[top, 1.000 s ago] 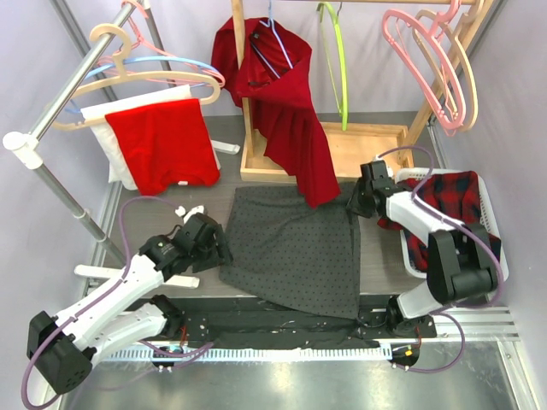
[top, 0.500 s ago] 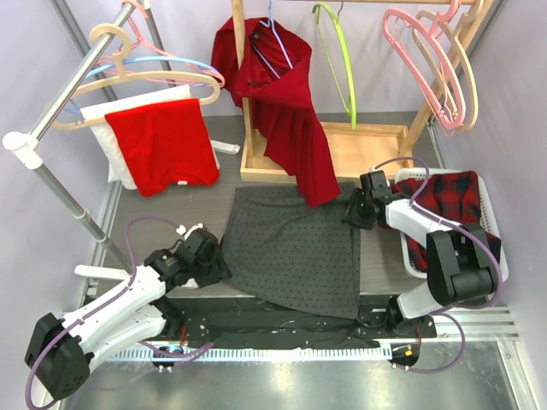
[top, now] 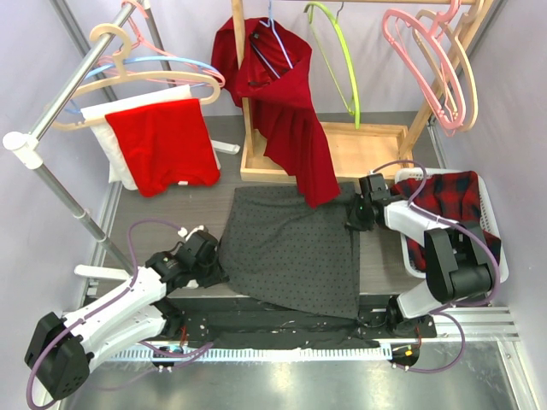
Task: Place the skirt on the hanger
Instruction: Flatten out the skirt at the center of the board.
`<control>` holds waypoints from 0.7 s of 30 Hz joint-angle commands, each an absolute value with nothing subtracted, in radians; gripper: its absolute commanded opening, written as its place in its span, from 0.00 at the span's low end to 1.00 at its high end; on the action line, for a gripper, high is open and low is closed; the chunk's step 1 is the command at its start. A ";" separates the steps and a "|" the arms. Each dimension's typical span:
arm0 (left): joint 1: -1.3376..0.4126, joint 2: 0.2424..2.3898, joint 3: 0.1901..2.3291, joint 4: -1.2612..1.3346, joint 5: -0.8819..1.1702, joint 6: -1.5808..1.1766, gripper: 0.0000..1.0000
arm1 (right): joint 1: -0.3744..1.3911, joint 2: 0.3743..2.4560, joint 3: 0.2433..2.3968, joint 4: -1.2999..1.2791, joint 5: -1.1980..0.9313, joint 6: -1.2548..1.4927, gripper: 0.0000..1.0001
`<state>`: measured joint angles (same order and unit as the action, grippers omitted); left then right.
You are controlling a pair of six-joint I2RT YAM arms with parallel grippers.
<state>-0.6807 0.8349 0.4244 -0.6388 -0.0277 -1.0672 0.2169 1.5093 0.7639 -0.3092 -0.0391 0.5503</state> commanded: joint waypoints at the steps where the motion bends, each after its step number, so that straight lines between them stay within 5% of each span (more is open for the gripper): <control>1: -0.683 0.833 0.431 -0.626 -0.037 -1.068 0.00 | 0.221 1.372 0.785 -0.424 0.095 0.555 0.01; 8: -0.684 0.830 0.431 -0.630 -0.041 -1.065 0.00 | 0.186 1.178 0.724 -0.521 0.215 0.615 0.01; 17: -0.702 0.830 0.440 -0.574 0.066 -1.006 0.00 | 0.103 1.291 0.698 -0.477 0.207 0.591 0.01; 21: -0.712 0.851 0.440 -0.577 0.051 -1.008 0.00 | 0.103 1.316 0.736 -0.433 0.103 0.578 0.27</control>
<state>-0.7021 0.8379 0.4244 -0.5804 0.0311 -1.0332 0.1150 1.3163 0.6907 -0.4969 0.1337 0.5968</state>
